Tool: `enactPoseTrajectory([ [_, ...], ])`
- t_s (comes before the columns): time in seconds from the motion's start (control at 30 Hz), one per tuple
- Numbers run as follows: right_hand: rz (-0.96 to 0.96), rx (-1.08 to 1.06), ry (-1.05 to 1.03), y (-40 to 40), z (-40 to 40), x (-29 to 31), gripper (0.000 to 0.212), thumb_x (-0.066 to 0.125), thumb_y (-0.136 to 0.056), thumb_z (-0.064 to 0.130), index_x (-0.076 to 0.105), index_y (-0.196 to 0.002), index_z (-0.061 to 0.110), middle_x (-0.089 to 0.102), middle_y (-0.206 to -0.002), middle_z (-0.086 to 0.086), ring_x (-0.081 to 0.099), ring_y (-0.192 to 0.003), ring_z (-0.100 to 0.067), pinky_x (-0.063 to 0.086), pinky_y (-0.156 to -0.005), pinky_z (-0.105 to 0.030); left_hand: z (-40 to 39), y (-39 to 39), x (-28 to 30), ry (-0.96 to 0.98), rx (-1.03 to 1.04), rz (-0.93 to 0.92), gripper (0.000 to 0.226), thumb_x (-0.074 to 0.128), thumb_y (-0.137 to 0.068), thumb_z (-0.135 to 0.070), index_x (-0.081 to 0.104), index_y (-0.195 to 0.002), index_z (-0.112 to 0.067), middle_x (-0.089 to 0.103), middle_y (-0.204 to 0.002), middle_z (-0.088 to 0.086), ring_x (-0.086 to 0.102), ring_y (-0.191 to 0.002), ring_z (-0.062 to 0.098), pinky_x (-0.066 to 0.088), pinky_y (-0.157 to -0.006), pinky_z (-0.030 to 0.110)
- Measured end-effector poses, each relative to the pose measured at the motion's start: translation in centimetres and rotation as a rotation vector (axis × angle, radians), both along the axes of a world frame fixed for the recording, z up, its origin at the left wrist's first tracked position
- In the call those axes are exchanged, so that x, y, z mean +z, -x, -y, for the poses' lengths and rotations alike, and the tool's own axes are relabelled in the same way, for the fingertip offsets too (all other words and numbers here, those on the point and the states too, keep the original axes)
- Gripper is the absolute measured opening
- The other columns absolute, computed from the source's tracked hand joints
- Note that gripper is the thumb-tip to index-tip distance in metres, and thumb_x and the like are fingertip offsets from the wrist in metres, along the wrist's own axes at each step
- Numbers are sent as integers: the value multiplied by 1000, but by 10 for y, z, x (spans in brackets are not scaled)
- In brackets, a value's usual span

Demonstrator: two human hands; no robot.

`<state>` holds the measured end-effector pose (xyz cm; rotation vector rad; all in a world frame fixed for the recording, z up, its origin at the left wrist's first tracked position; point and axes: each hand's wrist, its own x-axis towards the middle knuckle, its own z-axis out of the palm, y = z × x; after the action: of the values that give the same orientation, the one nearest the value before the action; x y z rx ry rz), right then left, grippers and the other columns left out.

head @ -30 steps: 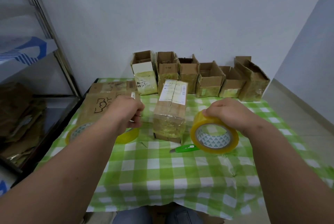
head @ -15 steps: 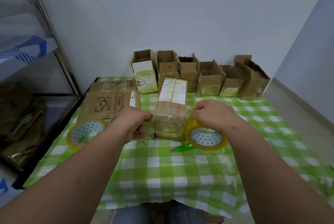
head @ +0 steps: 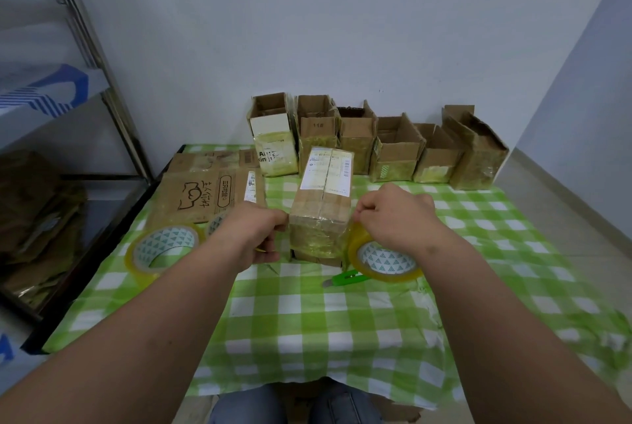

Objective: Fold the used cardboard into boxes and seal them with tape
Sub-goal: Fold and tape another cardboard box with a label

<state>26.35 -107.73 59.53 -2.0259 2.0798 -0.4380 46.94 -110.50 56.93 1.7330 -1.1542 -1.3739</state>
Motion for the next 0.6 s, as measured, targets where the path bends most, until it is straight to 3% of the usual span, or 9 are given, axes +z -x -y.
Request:
enactPoseTrajectory([
  [0.23, -110, 66, -87, -11, 5, 5, 33, 32, -93, 27, 61, -78, 19, 54, -73, 4, 53, -77, -15, 25, -87, -43, -2, -2, 2, -21, -14, 2, 13, 58, -92, -9, 57, -81, -3, 49, -69, 11, 49, -55, 21, 57, -58, 38],
  [0.33, -125, 73, -92, -15, 5, 6, 36, 28, -93, 30, 58, -73, 23, 54, -76, 4, 53, -80, -17, 23, -86, -43, -1, -3, -2, 15, -10, 26, 9, 60, -93, -13, 59, -97, -4, 52, -84, 11, 52, -70, 22, 55, -58, 37],
  [0.4, -135, 81, -94, -15, 3, 5, 36, 27, -93, 34, 53, -69, 28, 53, -79, 4, 54, -87, -19, 24, -93, -44, 0, -4, -6, 105, 2, 31, 15, 62, -93, -12, 57, -107, -12, 54, -95, 8, 55, -81, 22, 54, -60, 34],
  [0.5, -142, 96, -86, -14, 0, 3, 34, 32, -94, 41, 50, -67, 31, 52, -83, 6, 53, -96, -18, 20, -106, -48, -4, -1, -10, 275, -24, 8, 17, 54, -94, 1, 57, -96, -16, 56, -84, 3, 54, -71, 17, 51, -60, 29],
  [0.6, -154, 108, -95, -10, -2, 2, 31, 40, -94, 48, 54, -75, 29, 50, -91, 8, 50, -104, -16, 11, -112, -51, -9, -1, -13, 351, -64, 43, 21, 52, -96, 1, 62, -87, -15, 62, -81, 3, 57, -70, 16, 51, -62, 27],
])
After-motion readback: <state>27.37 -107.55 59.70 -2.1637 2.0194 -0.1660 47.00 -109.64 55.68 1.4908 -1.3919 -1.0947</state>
